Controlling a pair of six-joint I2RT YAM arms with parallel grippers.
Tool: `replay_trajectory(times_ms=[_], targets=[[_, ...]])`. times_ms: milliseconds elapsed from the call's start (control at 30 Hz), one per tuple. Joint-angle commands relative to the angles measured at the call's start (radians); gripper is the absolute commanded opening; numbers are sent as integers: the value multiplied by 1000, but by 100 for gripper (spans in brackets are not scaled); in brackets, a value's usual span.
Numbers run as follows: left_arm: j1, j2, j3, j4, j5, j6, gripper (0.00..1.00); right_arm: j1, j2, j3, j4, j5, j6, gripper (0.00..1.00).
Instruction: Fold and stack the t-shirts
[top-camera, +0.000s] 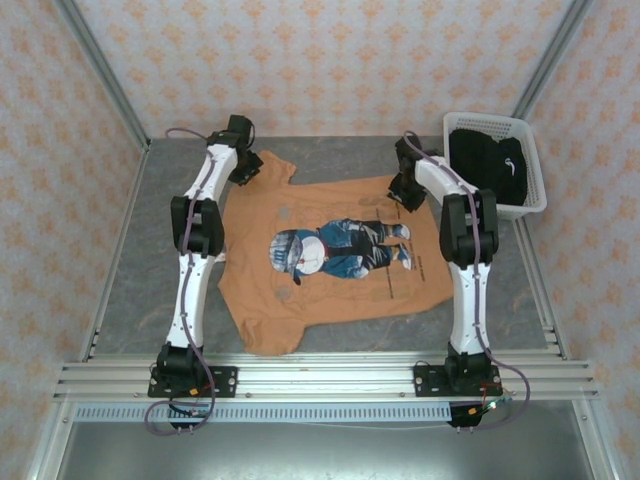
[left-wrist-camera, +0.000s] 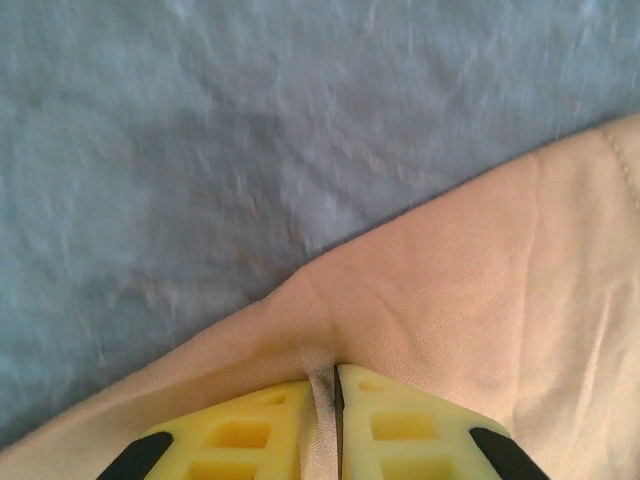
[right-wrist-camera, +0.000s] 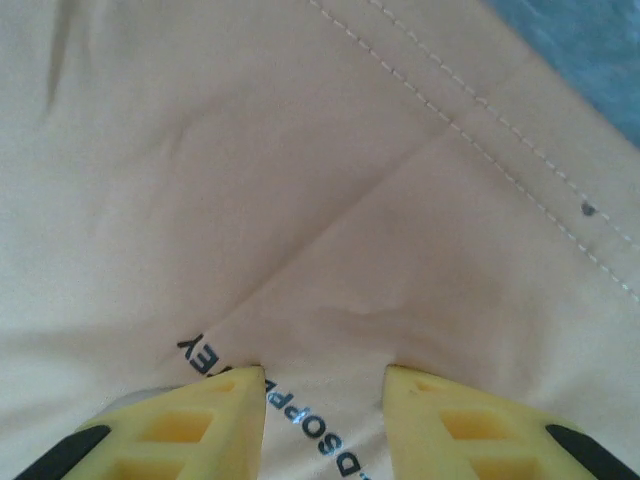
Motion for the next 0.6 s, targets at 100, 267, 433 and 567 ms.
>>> replay_trajectory(times_ms=[100, 267, 433, 567], targets=[[51, 144, 91, 99, 63, -129, 18, -11, 162, 186, -92, -25, 72, 38], [97, 193, 192, 256, 145, -210, 25, -17, 293, 380, -116, -100, 140, 38], [103, 62, 217, 285, 97, -119, 55, -25, 344, 499, -37, -198, 163, 39], [82, -132, 122, 183, 26, -36, 60, -22, 262, 538, -38, -179, 104, 43]])
